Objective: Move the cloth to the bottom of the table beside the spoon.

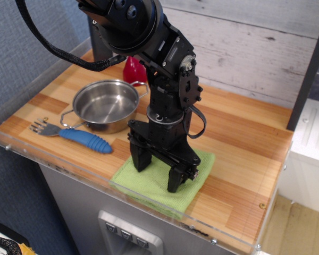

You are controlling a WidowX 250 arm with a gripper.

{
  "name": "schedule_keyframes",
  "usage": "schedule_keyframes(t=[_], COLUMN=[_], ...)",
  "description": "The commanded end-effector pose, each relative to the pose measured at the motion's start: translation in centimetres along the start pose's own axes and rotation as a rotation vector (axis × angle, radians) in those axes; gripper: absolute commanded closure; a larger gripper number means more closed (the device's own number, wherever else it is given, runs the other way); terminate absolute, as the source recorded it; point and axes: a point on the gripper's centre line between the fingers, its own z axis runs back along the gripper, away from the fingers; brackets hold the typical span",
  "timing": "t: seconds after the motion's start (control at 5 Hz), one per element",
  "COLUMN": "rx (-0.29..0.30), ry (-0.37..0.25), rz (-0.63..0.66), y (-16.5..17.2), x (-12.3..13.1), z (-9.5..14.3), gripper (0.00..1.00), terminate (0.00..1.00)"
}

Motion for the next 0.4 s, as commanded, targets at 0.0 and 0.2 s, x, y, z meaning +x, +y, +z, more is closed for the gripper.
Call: schedule_keyframes(t=[0.0, 0.2], rx=[0.005, 0.018], ry=[-0.15, -0.139], rz=[0.001, -0.013], y=[-0.15, -0.23], x=[2.25, 2.47], z=[3.81, 4.78], gripper=[0.0, 0.0], terminate=[0.0, 0.0])
